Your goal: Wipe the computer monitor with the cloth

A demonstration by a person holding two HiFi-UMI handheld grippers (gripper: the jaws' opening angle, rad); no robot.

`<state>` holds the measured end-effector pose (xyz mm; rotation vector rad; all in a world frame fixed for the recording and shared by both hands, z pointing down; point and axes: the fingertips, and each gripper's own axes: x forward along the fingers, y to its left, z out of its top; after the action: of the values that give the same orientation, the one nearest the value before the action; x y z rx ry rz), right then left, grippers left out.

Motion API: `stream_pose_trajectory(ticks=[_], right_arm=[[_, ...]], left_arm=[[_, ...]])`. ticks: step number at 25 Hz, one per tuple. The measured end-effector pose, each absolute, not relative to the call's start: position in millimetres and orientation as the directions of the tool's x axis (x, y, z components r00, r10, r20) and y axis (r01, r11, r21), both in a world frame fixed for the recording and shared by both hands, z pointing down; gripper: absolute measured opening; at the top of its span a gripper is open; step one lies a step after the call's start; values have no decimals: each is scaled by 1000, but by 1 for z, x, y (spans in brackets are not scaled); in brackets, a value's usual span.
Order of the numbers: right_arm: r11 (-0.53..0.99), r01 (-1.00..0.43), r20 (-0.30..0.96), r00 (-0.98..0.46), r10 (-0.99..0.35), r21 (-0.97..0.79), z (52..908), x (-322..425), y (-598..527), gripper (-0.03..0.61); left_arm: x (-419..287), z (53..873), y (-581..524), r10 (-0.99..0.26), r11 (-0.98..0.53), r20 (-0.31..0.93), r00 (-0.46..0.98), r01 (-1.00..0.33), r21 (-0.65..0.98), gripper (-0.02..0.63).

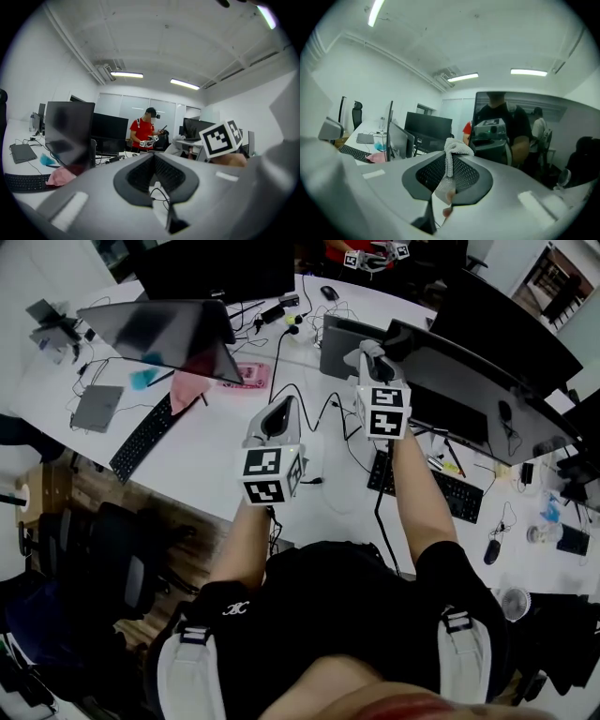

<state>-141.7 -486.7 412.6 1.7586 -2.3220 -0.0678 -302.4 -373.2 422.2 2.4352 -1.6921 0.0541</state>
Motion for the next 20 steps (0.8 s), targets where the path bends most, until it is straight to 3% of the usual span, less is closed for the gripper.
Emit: stream_pose_trajectory(ticks=[20], right_arm=[[225,-967,-136,-240,-961,117,281,-104,-444,29]], left_arm=[[-253,409,-379,-898,-415,110,427,-903,116,51]])
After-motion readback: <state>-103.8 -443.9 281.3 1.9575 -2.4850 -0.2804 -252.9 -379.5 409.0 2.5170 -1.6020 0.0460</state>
